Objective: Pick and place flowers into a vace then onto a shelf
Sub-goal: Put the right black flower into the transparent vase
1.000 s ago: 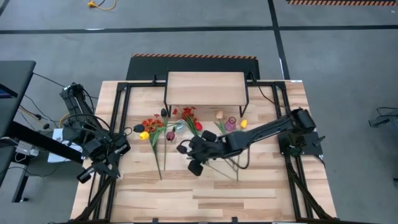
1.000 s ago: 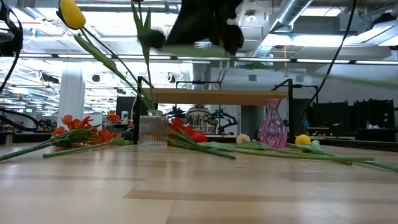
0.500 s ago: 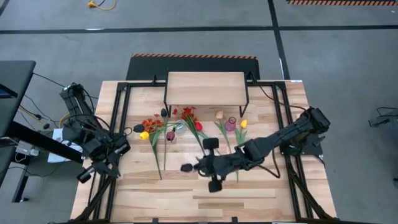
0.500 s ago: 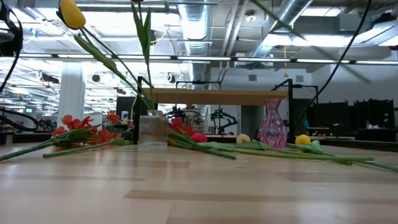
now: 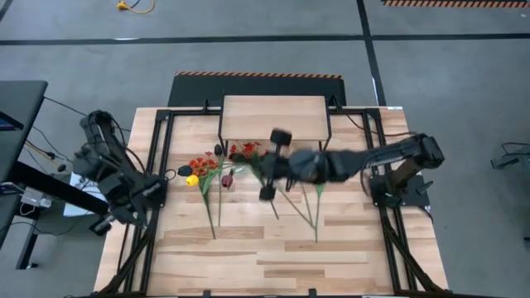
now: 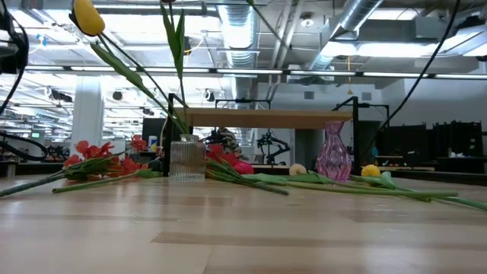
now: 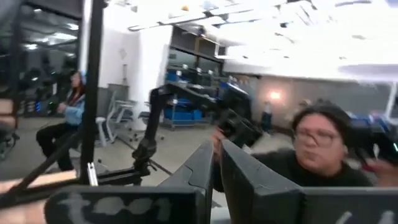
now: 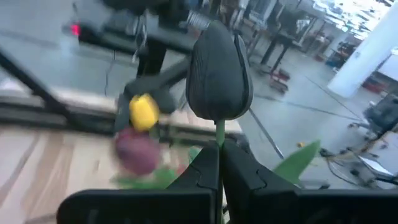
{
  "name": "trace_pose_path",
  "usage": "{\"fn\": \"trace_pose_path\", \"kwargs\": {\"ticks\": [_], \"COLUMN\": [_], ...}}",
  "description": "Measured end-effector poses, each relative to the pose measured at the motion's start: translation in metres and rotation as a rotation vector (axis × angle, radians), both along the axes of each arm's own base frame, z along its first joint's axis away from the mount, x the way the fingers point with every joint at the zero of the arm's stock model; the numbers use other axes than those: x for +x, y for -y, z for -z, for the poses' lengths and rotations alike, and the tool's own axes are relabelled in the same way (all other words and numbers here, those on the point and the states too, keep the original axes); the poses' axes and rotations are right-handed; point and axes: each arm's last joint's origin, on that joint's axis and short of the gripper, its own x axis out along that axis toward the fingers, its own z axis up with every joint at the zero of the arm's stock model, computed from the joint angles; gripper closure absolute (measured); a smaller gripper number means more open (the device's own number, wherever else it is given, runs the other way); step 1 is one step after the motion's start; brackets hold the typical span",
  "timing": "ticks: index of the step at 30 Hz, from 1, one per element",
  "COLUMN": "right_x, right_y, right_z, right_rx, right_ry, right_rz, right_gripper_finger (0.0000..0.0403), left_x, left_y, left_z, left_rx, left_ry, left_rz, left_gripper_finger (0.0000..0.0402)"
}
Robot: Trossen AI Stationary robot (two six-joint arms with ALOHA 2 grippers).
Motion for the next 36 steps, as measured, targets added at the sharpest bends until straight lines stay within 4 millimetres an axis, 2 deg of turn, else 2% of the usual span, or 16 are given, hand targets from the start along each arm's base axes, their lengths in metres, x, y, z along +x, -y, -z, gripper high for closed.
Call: {"fn": "trace_pose_path", "kwargs": {"ticks": [4, 8, 13, 16, 18, 22, 28, 36], "right_x": [-0.006, -0.016, -0.043, -0.057, -0.061, -0.056, -0.034, -0.016], "right_y": [0.031, 0.06, 0.098, 0.119, 0.131, 0.147, 0.154, 0.155], "right_z": [-0.016, -0.032, -0.034, -0.025, -0.012, 0.019, 0.052, 0.079], "right_rx": [0.03, 0.028, 0.036, 0.066, 0.102, 0.174, 0.212, 0.275], "right_ry": [0.058, 0.206, 0.44, 0.557, 0.61, 0.693, 0.784, 0.839], "right_rz": [-0.002, -0.02, -0.063, -0.095, -0.1, -0.095, -0.168, -0.202], "right_gripper_finger": [0.0403, 0.0403, 0.0403, 0.0403, 0.0403, 0.0403, 0.0403, 0.0403], "left_x": [-0.01, -0.015, -0.021, -0.02, -0.019, -0.018, -0.018, -0.018], "left_y": [-0.015, -0.026, -0.034, -0.035, -0.035, -0.035, -0.035, -0.036], "left_z": [-0.008, -0.007, -0.005, -0.001, 0.0, 0.0, -0.001, 0.0], "left_rx": [0.116, 0.175, 0.193, 0.202, 0.207, 0.205, 0.193, 0.185], "left_ry": [0.017, 0.035, 0.052, 0.043, 0.032, 0.025, 0.026, 0.011], "left_rz": [-0.034, -0.092, -0.11, -0.132, -0.163, -0.191, -0.192, -0.234], "left_gripper_finger": [0.0386, 0.0386, 0.0386, 0.0386, 0.0386, 0.0386, 0.0386, 0.0386]}}
